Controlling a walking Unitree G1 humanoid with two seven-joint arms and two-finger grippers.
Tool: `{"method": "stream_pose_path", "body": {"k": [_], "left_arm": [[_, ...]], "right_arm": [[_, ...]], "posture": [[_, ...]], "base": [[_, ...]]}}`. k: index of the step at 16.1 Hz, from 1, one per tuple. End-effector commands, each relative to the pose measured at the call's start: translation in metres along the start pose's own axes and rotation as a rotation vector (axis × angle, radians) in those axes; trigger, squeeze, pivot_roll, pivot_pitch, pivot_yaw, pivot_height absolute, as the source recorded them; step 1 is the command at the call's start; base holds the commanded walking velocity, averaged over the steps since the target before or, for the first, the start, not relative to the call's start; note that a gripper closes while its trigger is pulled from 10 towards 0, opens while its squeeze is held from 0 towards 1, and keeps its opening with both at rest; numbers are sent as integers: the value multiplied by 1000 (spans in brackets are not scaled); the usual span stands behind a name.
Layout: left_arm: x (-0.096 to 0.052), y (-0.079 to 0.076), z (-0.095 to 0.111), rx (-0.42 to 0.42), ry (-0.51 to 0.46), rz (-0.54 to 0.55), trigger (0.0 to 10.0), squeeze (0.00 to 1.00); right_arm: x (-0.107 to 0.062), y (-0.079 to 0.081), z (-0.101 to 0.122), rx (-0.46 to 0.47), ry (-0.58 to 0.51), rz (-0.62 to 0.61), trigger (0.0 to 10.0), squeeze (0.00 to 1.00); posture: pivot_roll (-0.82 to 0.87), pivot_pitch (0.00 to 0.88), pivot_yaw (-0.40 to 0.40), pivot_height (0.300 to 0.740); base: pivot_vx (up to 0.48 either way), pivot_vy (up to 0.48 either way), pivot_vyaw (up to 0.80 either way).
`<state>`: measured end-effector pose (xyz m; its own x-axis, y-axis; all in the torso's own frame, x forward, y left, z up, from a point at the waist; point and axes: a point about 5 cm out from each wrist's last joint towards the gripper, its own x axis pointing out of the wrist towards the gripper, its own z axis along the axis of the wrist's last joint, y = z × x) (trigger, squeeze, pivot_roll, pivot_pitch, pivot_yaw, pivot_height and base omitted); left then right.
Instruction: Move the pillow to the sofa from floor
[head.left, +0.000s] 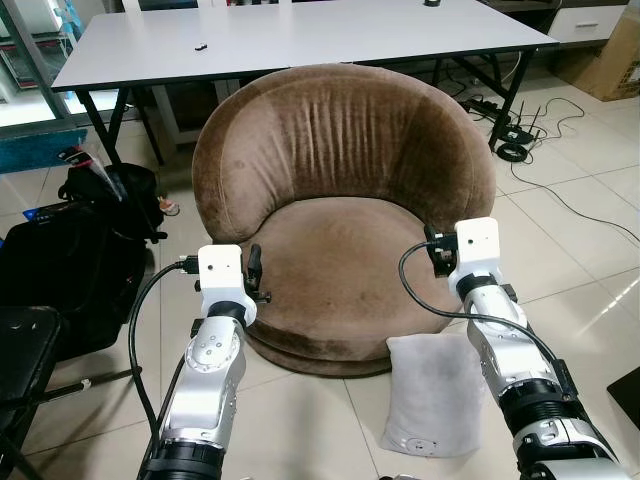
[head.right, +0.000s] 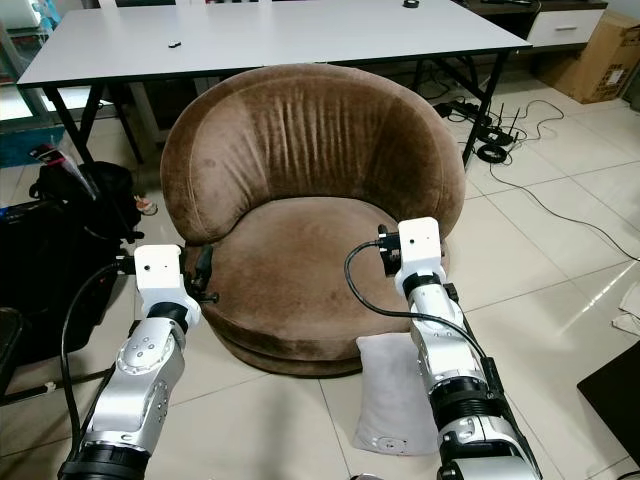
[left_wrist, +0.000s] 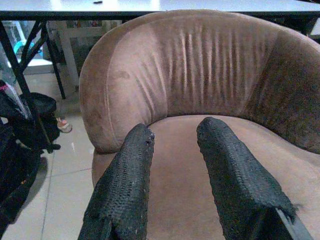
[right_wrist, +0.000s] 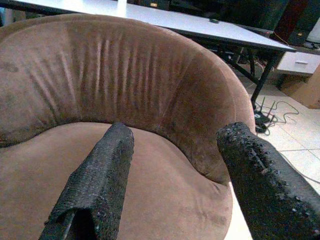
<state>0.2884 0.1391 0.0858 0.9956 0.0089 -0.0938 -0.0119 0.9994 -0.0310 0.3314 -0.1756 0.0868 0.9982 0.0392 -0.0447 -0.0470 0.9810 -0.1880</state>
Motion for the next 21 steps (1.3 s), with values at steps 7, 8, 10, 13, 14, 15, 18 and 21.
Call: {"method": "stream_pose_path", "body": {"k": [7,8,10,13,14,15,18,21], "left_arm": [[0,1,5,-12,-23,7,10000,0],[0,2,5,4,-18,12,10000,0],[1,3,4,1,-9,21,10000,0],[0,4,4,-45,-22,35,10000,0],[0,4,4,-49,-26,35,10000,0],[0,3,5,-48,-28,37,10000,0],[-1,2,3,-54,-12,39,10000,0],[-2,2,3,-73,-19,47,10000,0]], "right_arm": [[0,1,-2,-5,18,6,10000,0],[0,2,-2,-7,18,8,10000,0],[1,2,-1,-11,19,11,10000,0],[0,1,-4,-15,24,14,10000,0],[-1,0,-4,-16,25,14,10000,0],[-1,0,-4,-17,26,14,10000,0],[-1,0,-5,-22,29,17,10000,0],[-1,0,-5,-22,31,18,10000,0]], "posture": [[-107,0,23,740],[-105,0,22,740],[-106,0,21,740],[-104,0,18,740],[-104,0,18,740],[-104,0,18,740],[-101,0,14,740],[-101,0,14,740]], "base": [[0,-272,0],[0,0,0],[0,-476,0],[0,-157,0],[0,0,0],[0,0,0],[89,-124,0],[0,-283,0]]}}
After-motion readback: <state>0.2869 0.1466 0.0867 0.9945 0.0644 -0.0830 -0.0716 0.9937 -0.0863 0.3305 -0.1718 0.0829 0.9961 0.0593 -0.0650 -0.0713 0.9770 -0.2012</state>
